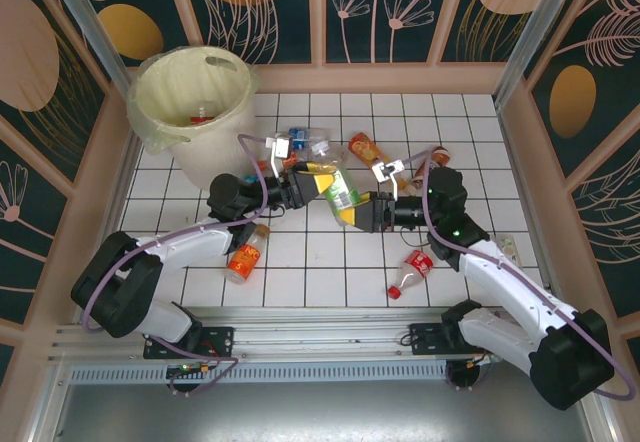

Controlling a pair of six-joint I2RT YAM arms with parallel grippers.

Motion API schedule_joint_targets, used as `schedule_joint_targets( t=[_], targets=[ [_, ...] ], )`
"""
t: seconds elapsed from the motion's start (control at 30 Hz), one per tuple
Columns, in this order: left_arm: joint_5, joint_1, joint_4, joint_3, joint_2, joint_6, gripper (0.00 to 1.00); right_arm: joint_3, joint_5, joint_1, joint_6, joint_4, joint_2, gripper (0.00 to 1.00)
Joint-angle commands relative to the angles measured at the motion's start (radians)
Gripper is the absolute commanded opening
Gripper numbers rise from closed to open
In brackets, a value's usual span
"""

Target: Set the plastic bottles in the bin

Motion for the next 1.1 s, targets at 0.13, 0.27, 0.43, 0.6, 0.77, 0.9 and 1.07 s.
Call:
schedule_joint_targets(
  t=[0.13, 0.27, 0.43, 0.6, 0.77, 0.9, 1.07],
  targets=[
    [0.012, -0.011, 0.047, 0.028, -0.034, -0.001, 0.67, 0.000, 0.001, 0.006, -0.032, -0.001, 0.000, 0.61],
    [0.012, -0.011, 0.045, 0.034, -0.041, -0.004, 0.59, 0.000, 0.000, 0.006, -0.045, -0.018, 0.004, 0.65],
    [0.004, -0.010, 0.032, 0.037, -0.049, 0.005, 0.54, 0.003, 0.007, 0.006, -0.057, -0.032, -0.007, 0.71],
    [-0.005, -0.010, -0.150, 0.067, -0.082, 0.115, 0.54, 0.030, 0.035, 0.005, -0.104, -0.109, -0.042, 0.91],
    [-0.040, -0.010, -0.499, 0.160, -0.138, 0.312, 0.54, 0.069, 0.086, -0.001, -0.209, -0.268, -0.106, 0.99],
    [-0.120, -0.010, -0.801, 0.258, -0.164, 0.477, 0.55, 0.123, 0.208, -0.004, -0.295, -0.439, -0.157, 0.99],
    [-0.245, -0.009, -1.140, 0.466, -0.165, 0.673, 0.56, 0.173, 0.401, -0.005, -0.349, -0.569, -0.224, 0.99]
  ],
)
